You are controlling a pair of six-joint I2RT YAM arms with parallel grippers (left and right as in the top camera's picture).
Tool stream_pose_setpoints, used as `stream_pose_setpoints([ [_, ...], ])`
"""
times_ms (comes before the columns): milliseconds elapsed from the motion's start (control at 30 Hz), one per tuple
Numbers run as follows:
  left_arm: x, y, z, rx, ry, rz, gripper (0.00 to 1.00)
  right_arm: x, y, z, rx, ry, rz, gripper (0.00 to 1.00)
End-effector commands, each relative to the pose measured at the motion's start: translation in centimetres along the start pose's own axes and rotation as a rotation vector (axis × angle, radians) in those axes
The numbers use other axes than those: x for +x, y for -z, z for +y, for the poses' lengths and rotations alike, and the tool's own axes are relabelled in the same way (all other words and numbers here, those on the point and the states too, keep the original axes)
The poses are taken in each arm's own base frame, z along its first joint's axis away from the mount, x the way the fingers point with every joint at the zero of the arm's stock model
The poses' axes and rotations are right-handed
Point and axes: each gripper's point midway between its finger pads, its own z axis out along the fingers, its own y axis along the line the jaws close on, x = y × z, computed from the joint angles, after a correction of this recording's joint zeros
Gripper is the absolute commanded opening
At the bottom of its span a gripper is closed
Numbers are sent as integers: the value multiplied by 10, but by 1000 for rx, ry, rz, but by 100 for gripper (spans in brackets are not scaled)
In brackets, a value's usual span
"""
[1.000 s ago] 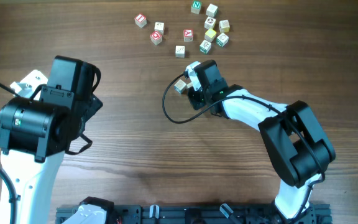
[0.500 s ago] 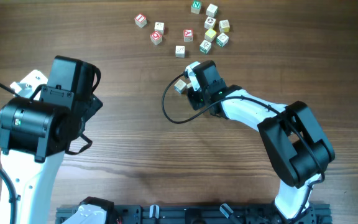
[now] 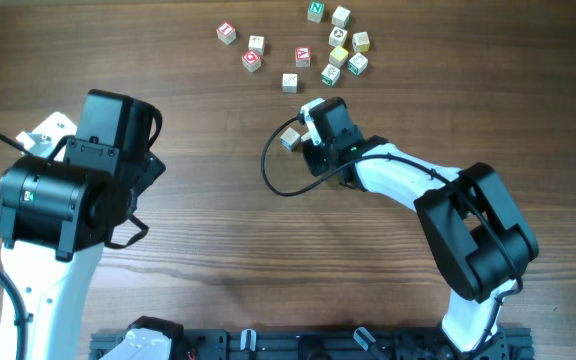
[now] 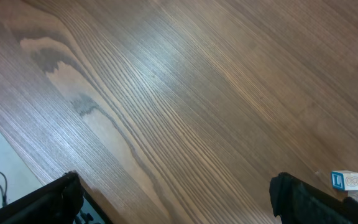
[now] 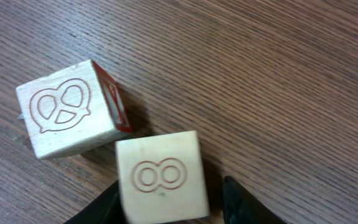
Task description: Form a circle
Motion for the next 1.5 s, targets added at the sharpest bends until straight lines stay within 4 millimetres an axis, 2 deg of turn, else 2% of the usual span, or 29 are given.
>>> stream_pose_setpoints([
  [0, -2, 1, 3, 0, 9, -7, 100, 43, -19, -10, 54, -20, 124, 39],
  [733, -2, 1, 3, 0, 9, -7, 100, 43, -19, -10, 49, 7, 125, 29],
  [1100, -2, 1, 3, 0, 9, -7, 100, 58, -16, -11, 47, 89, 187, 28],
  [1467, -2, 1, 3, 0, 9, -7, 100, 57, -17, -4, 7, 82, 182, 24],
])
